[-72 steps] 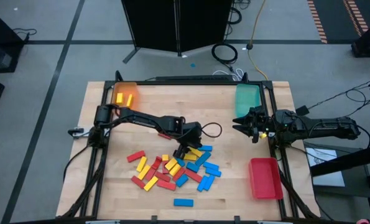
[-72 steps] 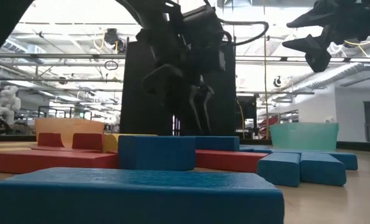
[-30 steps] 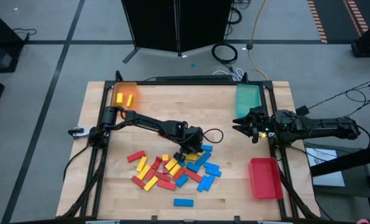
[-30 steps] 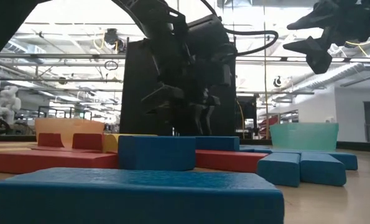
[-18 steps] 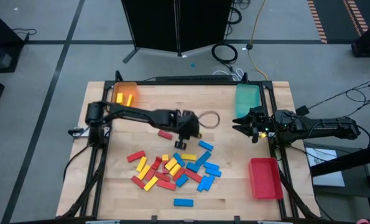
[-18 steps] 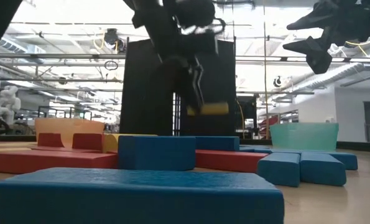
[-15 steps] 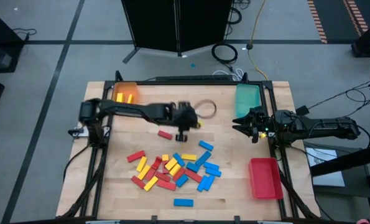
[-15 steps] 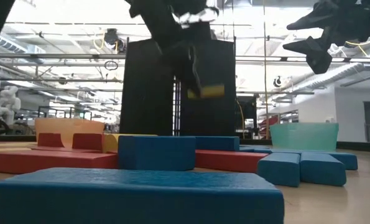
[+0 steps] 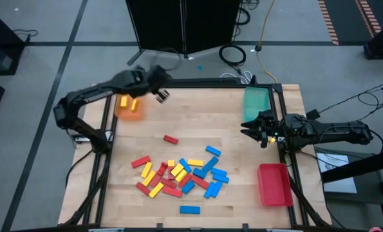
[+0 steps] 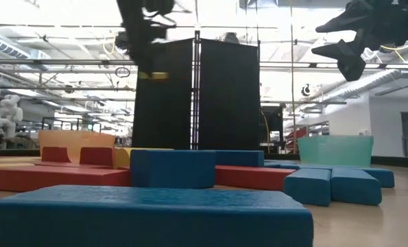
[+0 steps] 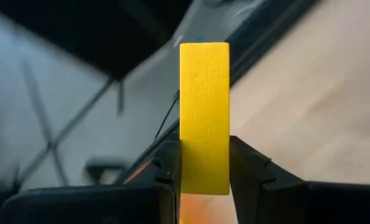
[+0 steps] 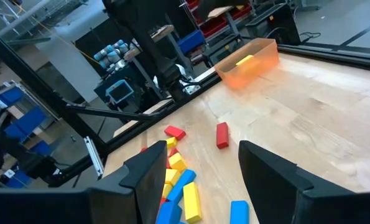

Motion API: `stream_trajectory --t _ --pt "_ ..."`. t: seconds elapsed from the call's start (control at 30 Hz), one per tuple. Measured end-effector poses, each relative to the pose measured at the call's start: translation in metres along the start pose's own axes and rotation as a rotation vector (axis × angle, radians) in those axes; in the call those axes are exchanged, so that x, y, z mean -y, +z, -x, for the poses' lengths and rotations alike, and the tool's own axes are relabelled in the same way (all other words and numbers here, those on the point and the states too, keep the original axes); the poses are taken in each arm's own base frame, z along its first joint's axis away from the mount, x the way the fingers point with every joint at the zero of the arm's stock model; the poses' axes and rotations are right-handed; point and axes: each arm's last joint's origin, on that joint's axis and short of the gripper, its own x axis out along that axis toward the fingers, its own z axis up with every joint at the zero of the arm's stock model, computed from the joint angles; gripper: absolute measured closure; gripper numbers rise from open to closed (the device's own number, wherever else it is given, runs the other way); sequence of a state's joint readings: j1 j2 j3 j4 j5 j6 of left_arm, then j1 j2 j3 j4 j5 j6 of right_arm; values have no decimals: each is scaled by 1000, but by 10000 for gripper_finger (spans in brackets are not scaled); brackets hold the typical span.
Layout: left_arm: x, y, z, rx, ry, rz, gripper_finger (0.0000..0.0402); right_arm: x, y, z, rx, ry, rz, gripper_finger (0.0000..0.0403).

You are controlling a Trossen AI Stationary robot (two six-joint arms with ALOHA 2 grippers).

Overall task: Sort blocks
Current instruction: Put the yellow block into the orange bin

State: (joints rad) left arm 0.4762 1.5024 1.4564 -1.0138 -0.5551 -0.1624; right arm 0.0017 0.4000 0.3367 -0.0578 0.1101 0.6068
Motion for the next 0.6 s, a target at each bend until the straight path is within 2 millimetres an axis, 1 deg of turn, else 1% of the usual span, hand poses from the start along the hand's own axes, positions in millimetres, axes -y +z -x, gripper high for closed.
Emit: stream_trajectory --t 0.13,0.27,0.33,0.4,0.5,0.6 --pt "-30 -11 -6 -97 111 100 325 0 0 0 7 -9 7 209" --pt "-50 -18 -15 -183 165 168 325 1 1 0 16 -20 5 209" --pt "-54 -24 -23 -209 185 213 325 0 1 0 17 -19 1 209" --pt "-56 -34 -32 -246 196 242 325 1 1 0 17 -20 -1 209" --pt "-54 -50 -47 -291 179 303 325 0 1 0 17 -19 -3 209" --pt "-50 -68 -58 -334 172 335 325 0 1 0 17 -19 -3 209"
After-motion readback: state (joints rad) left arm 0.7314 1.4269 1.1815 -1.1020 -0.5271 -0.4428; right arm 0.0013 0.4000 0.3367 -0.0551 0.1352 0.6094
